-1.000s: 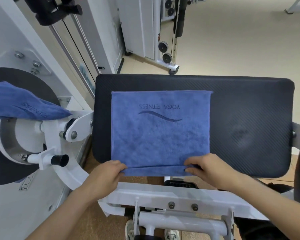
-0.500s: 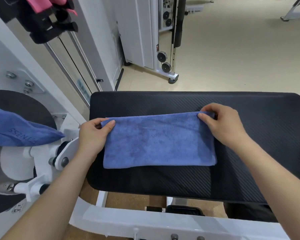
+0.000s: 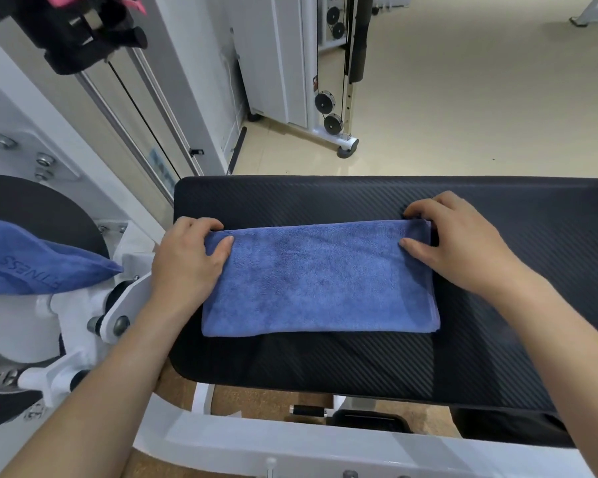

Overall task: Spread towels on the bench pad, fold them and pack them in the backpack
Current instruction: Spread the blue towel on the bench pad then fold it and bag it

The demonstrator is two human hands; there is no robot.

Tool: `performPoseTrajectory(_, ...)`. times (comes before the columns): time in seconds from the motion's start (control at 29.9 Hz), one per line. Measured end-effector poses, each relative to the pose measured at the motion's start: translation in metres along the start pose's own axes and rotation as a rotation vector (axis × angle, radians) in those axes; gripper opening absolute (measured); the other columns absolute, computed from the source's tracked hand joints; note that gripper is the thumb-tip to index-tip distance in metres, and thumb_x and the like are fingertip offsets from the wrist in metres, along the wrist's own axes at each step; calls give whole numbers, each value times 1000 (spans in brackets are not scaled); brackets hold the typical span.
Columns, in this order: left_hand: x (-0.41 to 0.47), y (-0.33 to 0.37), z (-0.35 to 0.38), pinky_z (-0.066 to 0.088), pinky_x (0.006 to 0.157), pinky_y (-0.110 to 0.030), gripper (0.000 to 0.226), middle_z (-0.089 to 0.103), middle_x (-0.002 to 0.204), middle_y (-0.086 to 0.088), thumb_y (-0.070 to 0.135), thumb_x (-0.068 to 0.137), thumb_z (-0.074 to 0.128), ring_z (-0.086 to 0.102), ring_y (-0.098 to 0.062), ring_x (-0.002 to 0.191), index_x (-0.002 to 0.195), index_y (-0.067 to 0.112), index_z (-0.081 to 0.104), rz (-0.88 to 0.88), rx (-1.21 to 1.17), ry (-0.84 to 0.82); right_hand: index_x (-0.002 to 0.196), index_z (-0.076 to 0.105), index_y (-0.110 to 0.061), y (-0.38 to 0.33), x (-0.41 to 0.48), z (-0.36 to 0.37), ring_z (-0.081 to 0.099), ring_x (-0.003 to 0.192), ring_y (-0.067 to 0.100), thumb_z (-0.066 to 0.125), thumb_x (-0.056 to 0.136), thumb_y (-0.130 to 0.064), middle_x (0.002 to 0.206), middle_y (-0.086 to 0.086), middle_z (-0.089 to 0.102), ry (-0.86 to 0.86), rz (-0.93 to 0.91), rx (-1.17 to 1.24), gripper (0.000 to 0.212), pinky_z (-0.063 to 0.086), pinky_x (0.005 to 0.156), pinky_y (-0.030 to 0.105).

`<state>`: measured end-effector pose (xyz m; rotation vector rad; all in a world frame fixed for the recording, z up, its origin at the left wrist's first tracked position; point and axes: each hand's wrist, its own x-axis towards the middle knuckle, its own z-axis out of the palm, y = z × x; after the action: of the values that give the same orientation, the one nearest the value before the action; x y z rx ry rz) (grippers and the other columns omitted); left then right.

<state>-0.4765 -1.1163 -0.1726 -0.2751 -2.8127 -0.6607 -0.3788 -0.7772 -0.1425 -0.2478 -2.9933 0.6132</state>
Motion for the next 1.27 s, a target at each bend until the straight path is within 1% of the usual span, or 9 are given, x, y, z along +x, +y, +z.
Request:
performPoseTrajectory(0.17, 4, 6, -7, 42, 71, -31, 9, 58, 87, 7, 24, 88, 65, 56, -17, 82, 92, 18, 60, 53, 6, -169, 85, 53, -23, -11, 6, -7, 46, 85, 17, 65, 80, -25, 92, -6, 50, -113, -19, -113, 14, 34, 64, 31)
performPoseTrajectory(0.33, -14, 5, -13, 46, 64, -25, 9, 67, 75, 10, 19, 83, 71, 60, -6, 73, 78, 26, 67, -166, -265, -359, 85, 56, -17, -7, 24, -38, 51, 70, 19, 73, 77, -8, 77, 0, 61, -361, 151, 279, 22, 40, 66, 33)
performPoseTrajectory(0.57, -98, 14, 1, 42, 57, -26, 15, 58, 56, 0, 8, 83, 70, 48, -9, 53, 73, 12, 60, -378, -633, -576, 102, 58, -23, -69, 89, -43, 58, 88, 24, 58, 81, -5, 102, 4, 65, -34, 15, 87, 28, 40, 65, 26)
performPoseTrajectory(0.67, -137, 19, 16, 37, 57, -30, 20, 50, 57, -10, 5, 85, 69, 44, -18, 56, 75, 14, 53, -520, -776, -450, 112, 59, -18, -126, 106, -17, 57, 104, 32, 52, 81, -4, 111, 10, 64, 68, -168, -53, 35, 44, 77, 32)
performPoseTrajectory(0.77, -162, 20, 22, 45, 60, -34, 20, 64, 63, -16, 5, 89, 66, 59, -25, 60, 85, 17, 51, -602, -872, -306, 117, 57, -14, -168, 104, 19, 55, 105, 32, 51, 82, 0, 113, 8, 60, 106, -373, -164, 38, 47, 79, 41)
performPoseTrajectory(0.87, -171, 16, 22, 49, 60, -22, 17, 65, 68, -8, 7, 91, 64, 64, -22, 66, 92, 16, 49, -594, -856, -220, 124, 53, -17, -180, 90, 50, 50, 109, 30, 58, 77, 1, 117, 7, 54, 174, -484, -280, 51, 40, 80, 40)
performPoseTrajectory(1.04, -172, 7, 18, 44, 60, -11, 14, 55, 70, 15, 6, 91, 63, 54, -3, 65, 84, 15, 53, -457, -761, -155, 126, 49, -17, -150, 32, 40, 52, 89, 28, 57, 87, -15, 108, 7, 51, 198, -295, -114, 40, 40, 70, 37)
performPoseTrajectory(1.17, -173, 0, 20, 52, 67, -21, 20, 66, 90, 15, 7, 90, 66, 63, -11, 77, 101, 24, 64, -467, -846, -250, 117, 46, -22, -100, -39, 42, 53, 78, 18, 56, 91, -33, 95, -2, 54, 143, -5, 126, 30, 41, 60, 34)
performPoseTrajectory(1.27, -174, -3, 19, 57, 75, -26, 27, 68, 101, 17, 7, 87, 70, 66, -15, 90, 106, 27, 67, -488, -858, -271, 122, 41, -26, -82, -80, 63, 56, 74, 13, 60, 89, -41, 87, -8, 56, 67, 211, 261, 41, 44, 61, 34)
